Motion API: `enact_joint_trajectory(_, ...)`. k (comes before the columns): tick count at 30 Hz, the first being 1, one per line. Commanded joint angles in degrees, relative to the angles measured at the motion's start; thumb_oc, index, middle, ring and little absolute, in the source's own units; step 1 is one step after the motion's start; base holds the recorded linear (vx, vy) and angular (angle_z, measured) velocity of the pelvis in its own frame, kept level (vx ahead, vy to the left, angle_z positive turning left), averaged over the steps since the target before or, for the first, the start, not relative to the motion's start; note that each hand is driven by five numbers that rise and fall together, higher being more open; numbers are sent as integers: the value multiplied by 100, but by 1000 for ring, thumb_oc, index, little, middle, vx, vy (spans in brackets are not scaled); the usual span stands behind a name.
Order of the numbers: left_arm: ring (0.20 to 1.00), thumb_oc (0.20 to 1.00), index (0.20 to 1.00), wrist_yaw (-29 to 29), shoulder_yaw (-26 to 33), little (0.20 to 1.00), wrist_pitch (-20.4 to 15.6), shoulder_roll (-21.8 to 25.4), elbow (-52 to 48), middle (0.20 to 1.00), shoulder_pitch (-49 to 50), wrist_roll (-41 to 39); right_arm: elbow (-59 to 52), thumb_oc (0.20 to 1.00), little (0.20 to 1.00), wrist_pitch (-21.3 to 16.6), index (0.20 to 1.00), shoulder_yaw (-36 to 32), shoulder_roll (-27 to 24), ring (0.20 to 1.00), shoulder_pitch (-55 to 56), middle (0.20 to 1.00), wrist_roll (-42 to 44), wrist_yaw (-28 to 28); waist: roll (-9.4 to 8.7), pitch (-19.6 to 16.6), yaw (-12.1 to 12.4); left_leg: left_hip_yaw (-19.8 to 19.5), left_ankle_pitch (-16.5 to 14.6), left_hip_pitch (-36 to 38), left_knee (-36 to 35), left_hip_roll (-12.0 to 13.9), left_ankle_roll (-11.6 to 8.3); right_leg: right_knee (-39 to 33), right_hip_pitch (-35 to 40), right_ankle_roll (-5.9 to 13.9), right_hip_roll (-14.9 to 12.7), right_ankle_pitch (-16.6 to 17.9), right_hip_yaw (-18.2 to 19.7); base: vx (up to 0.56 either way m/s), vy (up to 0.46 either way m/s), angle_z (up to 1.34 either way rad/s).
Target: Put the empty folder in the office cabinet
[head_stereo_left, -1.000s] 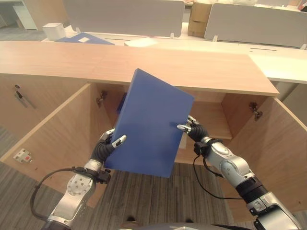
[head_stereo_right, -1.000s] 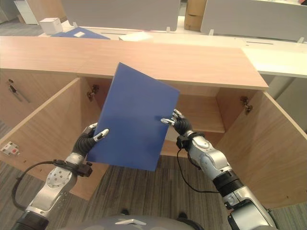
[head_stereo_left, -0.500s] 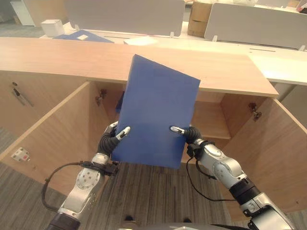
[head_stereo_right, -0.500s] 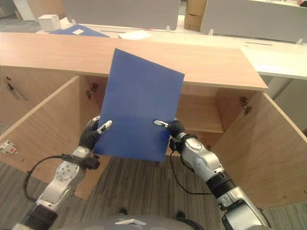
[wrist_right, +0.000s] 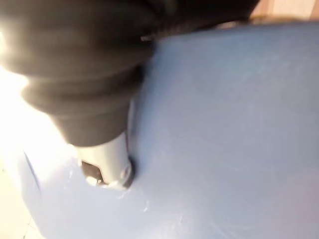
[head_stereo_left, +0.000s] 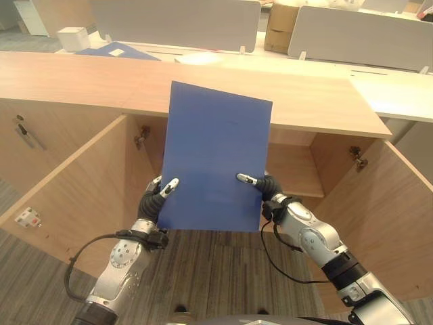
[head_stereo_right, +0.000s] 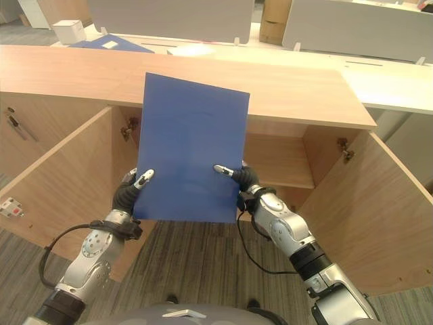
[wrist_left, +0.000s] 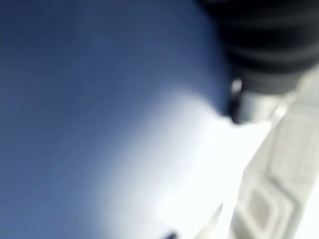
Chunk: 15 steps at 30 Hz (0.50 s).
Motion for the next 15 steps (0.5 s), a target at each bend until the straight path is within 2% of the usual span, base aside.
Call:
enact_joint_trajectory(1, 1000, 1000, 1000, 106, -112, 1000, -520, -124, -325, 1000, -530, -129, -294, 200, 200, -454, 200, -81, -246, 200, -635, 200, -882, -253, 66, 26, -51, -254, -699, -43, 4, -302, 431, 7, 166, 189, -128, -317, -156, 0, 0, 0)
enact_joint_trajectory(3, 1000, 1000, 1000, 514, -30, 1000, -608, -134, -337, 1000, -456, 6, -282, 200, 200, -558, 200, -122, -350, 200, -609, 200, -1370, -319, 58, 50, -39, -268, -700, -43, 4, -300, 428, 7, 174, 197, -136, -316, -169, 0, 0, 0)
enact_joint_trajectory(4, 1000, 1000, 1000, 514, -30, 1000, -608, -134, -337, 1000, -456, 6, -282, 200, 200, -558, 200, -122, -350, 200, -609, 200, -1370, -319, 58, 50, -39, -268, -700, -43, 4, -300, 428, 7, 174, 197, -136, -316, -169, 0, 0, 0)
enact_joint_trajectory(6, 1000, 1000, 1000, 903, 49, 1000, -578, -168, -323, 1000, -412, 90, -271, 200, 200, -600, 200, -137, -422, 200, -587, 200, -1631, -313, 55, 66, -26, -285, -701, -48, 4, -300, 427, 7, 176, 200, -140, -314, -180, -19, -1, 0)
enact_joint_trajectory(7, 1000, 1000, 1000, 1602, 310, 1000, -440, -264, -183, 1000, -266, 104, -304, 200, 200, -595, 200, -209, -534, 200, -353, 200, -1897, -269, 43, 97, 5, -332, -702, -68, 4, -311, 429, 7, 180, 212, -154, -316, -218, -32, -2, 1)
enact_joint_trajectory(8, 1000, 1000, 1000, 1661, 330, 1000, -407, -269, -171, 1000, -251, 120, -311, 200, 200, -576, 200, -215, -541, 200, -325, 200, -1910, -269, 42, 99, 7, -336, -702, -70, 4, -311, 430, 7, 181, 213, -155, -316, -221, -47, -10, 4)
enact_joint_trajectory(9, 1000, 1000, 1000, 2060, 518, 1000, -183, -360, 28, 1000, -95, 193, -318, 200, 200, -603, 200, -258, -576, 200, -25, 200, -2137, -253, 23, 124, 31, -371, -699, -85, 4, -323, 435, 7, 188, 224, -164, -314, -246, -21, -10, 6)
enact_joint_trajectory(11, 1000, 1000, 1000, 2241, 645, 1000, -2, -408, 209, 1000, 41, 351, -335, 200, 200, -558, 200, -286, -576, 200, 264, 200, -2083, -260, 9, 145, 44, -393, -698, -97, 4, -330, 440, 7, 189, 235, -168, -310, -266, -27, -21, 10)
enact_joint_trajectory(12, 1000, 1000, 1000, 2127, 721, 1000, 117, -425, 320, 1000, 156, 385, -333, 200, 200, -594, 200, -321, -573, 200, 489, 200, -2193, -214, -3, 155, 50, -405, -696, -109, 4, -330, 443, 7, 186, 245, -167, -305, -282, -29, -25, 9)
enact_joint_trajectory(14, 1000, 1000, 1000, 1971, 816, 1000, 295, -527, 662, 1000, 442, 247, -173, 200, 200, -859, 200, -323, -573, 200, 907, 200, -2387, -61, -1, 193, 47, -396, -678, -132, 4, -331, 454, 7, 168, 265, -175, -282, -283, -42, -10, 9)
enact_joint_trajectory(15, 1000, 1000, 1000, 1952, 831, 1000, 271, -538, 738, 1000, 481, 295, -155, 200, 200, -887, 200, -321, -559, 200, 965, 200, -2415, -36, 1, 197, 41, -395, -678, -135, 4, -330, 455, 7, 164, 269, -176, -280, -285, -54, 3, 6)
